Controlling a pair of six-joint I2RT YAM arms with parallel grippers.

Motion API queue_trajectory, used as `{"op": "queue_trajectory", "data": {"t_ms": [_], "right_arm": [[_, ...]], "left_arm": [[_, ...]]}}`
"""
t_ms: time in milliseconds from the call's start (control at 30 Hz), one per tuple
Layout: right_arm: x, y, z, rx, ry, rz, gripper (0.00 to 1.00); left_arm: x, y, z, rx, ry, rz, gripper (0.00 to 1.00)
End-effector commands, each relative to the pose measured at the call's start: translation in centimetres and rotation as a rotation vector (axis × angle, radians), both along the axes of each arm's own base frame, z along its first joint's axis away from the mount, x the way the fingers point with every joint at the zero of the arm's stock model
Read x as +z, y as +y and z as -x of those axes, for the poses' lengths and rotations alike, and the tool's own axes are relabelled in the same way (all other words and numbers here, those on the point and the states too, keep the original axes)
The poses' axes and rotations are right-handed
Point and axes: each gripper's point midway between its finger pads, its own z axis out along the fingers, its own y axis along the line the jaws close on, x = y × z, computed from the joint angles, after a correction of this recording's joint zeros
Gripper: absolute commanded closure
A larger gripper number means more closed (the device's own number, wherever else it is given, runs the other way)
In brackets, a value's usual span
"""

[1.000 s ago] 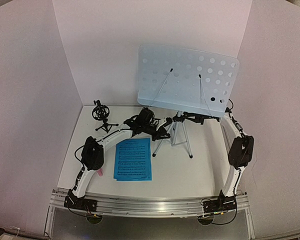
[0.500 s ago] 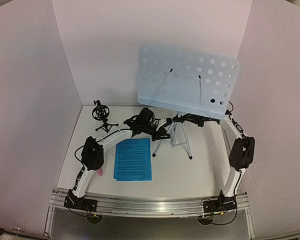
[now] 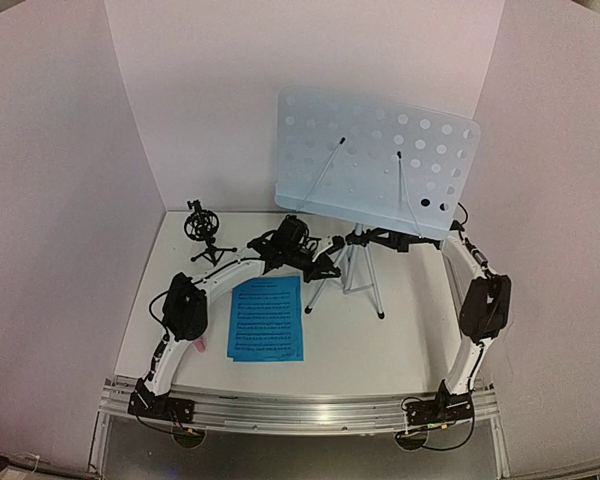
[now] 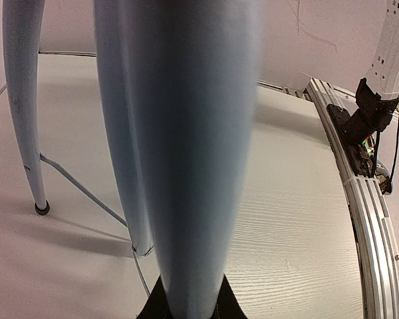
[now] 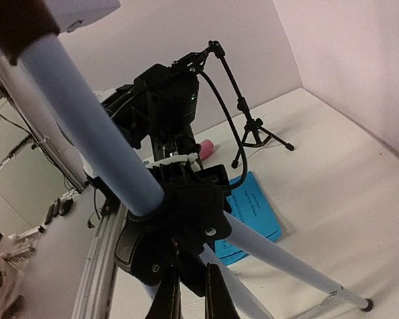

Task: Set up the instrument practice props

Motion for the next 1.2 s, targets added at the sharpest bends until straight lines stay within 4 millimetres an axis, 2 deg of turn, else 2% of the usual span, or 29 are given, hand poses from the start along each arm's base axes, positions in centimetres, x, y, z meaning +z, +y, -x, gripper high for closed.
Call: {"op": "queue_trajectory", "data": {"t_ms": [0,167,333,567,733,933,1167], "right_arm": [[3.0,1.0,2.3,0.030,0.289,-0.030,0.98],[3.4,1.4,3.2,0.027,0.389,-0.022,0.96],[3.8,1.4,3.3,0.001,0.524,-0.013,0.90],[5.5,1.4,3.6,-0.001,0.659,-0.020,0.82],[6.1,1.4,3.7,-0.030,0.735,-0.014,0.80],[5.6,1.3,3.0,-0.080,0.903,-0.002,0.80],[7.1,1.2,3.7,-0.104,0.967,-0.005,0.78]], "left_arm": [[-0.7,0.3,-1.2,0.042,-0.036,-0.037,1.00],[-0.6,0.4,-1.3,0.044,-0.045,-0.038,1.00],[-0.6,0.4,-1.3,0.044,-0.056,-0.040,1.00],[-0.5,0.4,-1.2,0.042,-0.063,-0.043,1.00],[-0.6,0.4,-1.2,0.042,-0.068,-0.047,1.00],[-0.7,0.5,-1.3,0.041,-0.079,-0.052,1.00],[-0.7,0.6,-1.3,0.041,-0.091,-0.055,1.00]]}}
